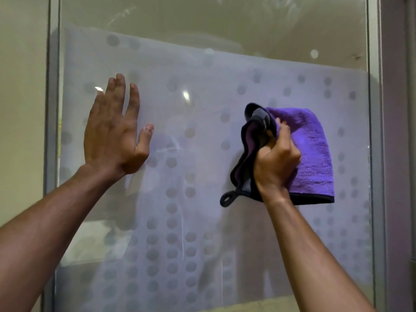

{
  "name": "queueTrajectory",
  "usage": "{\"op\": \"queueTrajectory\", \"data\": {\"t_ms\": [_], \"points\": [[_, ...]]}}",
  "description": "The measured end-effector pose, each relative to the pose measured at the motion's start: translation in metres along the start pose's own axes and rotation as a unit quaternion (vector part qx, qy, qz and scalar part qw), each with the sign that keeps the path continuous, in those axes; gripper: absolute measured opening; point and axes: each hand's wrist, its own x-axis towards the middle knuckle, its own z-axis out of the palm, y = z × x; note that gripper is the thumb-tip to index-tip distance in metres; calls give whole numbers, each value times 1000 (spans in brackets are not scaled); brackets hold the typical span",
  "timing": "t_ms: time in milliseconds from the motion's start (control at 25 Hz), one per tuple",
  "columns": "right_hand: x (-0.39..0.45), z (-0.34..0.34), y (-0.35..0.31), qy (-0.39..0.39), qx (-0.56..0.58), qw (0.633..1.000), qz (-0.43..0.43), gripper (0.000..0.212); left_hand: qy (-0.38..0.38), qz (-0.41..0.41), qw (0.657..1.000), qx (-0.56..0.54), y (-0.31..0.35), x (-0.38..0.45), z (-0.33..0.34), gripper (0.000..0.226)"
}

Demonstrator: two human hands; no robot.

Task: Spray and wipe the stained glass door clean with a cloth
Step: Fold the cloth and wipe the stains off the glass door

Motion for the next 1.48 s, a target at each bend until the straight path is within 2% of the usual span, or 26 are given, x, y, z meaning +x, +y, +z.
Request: {"op": "queueTrajectory", "data": {"t_ms": [80, 240, 440, 600, 760, 800, 880, 960, 1040, 1160, 1280, 1360, 1480], "points": [[16, 8, -7, 16, -2, 1000, 26, 30, -3, -1, 1000, 0, 1, 0, 0, 77], [42, 24, -27, 3, -15, 1000, 24, 36, -9, -1, 1000, 3, 3, 1, -2, 78], [38, 46, -73, -83, 38, 990, -103, 44, -14, -3, 1000, 5, 5, 0, -4, 78], [6, 46, -86, -98, 81, 968, -215, 37, -17, -1, 1000, 10, 5, 1, -4, 78], [-38, 32, -75, -154, 163, 939, -262, 26, -1, 8, 1000, 2, 4, 2, -3, 77], [-50, 26, -67, -167, 166, 931, -280, 18, 4, 9, 1000, -1, 3, 2, -2, 77], [-69, 10, -45, -199, 153, 918, -307, 16, 7, 7, 1000, -2, 1, 2, 0, 77], [-73, -4, -20, -220, 155, 924, -273, 16, 3, 3, 1000, -3, -1, 3, 2, 78], [-63, -15, 4, -200, 156, 949, -189, 19, 2, 4, 1000, -5, -1, 3, 2, 78], [-26, -21, 29, -61, 55, 990, -112, 38, 3, -3, 1000, -3, 1, 2, 1, 78], [19, -3, 11, 16, 25, 999, -29, 37, 3, -3, 1000, 2, 4, 2, -2, 77], [34, 16, -19, 16, 38, 999, -32, 33, 6, 2, 1000, 1, 5, 3, -2, 77], [16, 33, -61, -65, 84, 987, -124, 40, 3, 4, 1000, 0, 5, 3, -3, 77]]}}
